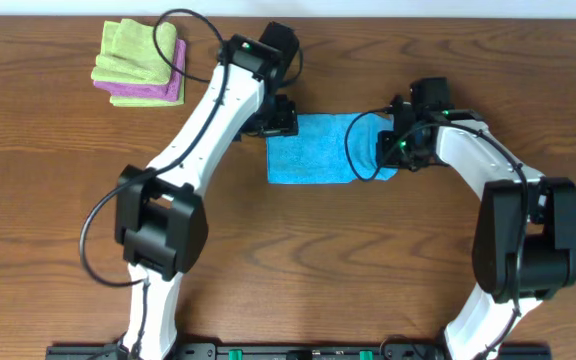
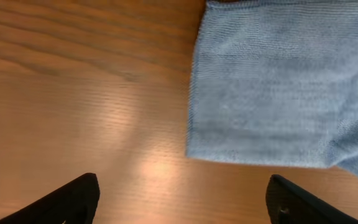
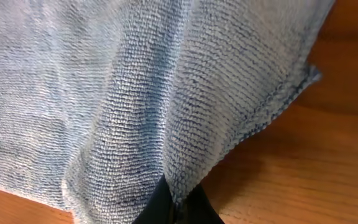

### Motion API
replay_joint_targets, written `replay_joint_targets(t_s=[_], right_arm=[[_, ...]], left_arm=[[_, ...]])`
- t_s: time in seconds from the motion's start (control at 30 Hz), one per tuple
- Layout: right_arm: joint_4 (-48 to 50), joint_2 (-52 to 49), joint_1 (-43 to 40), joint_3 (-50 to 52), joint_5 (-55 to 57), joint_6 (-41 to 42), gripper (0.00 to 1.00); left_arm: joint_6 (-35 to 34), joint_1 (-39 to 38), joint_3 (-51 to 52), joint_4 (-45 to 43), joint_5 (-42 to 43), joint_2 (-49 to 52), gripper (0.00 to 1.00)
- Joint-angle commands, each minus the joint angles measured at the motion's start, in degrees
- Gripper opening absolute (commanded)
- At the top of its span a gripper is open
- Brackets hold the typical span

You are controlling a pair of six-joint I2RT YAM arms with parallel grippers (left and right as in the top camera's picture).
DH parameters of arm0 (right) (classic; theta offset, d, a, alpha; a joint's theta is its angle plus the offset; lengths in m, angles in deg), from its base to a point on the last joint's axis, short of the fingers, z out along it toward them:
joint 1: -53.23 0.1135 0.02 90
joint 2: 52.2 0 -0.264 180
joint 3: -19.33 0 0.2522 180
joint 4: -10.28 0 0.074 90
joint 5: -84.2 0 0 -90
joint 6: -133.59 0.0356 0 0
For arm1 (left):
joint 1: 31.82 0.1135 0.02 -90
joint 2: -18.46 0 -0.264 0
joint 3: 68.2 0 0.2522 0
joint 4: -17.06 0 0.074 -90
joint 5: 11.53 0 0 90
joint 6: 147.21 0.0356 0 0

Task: Fold the cloth
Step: 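Grasp the cloth's right corner with the right gripper and fold it leftward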

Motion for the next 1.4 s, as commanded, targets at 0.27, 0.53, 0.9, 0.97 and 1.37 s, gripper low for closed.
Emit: replay_joint_targets(t_s=[0.27,0.53,0.9,0.97,1.37], right_arm=[[-4.9,2.2,1.4,-5.1,4.5,-1.3,0.01],[-8.3,2.8,4.8,-8.8,7.8,-3.0,0.01],[-8.5,2.9,11.7,-8.9,9.3,-3.1,0.01],[-8.5,2.9,12.7,-8.9,9.4,-3.1,0.01],[-9.0,2.9,16.8,-11.6,10.7,-3.1,0.02]], left_arm=[[1.9,0.4,0.0,4.3,-5.9,-4.9,0.86],[2.4,0.5,0.0,6.5,-8.6,-6.0,0.83],[2.4,0.9,0.0,10.1,-10.0,-7.2,0.79],[2.4,1.1,0.0,10.1,-11.0,-8.0,0.79],[2.7,2.4,0.0,11.3,-11.6,-10.9,0.79]])
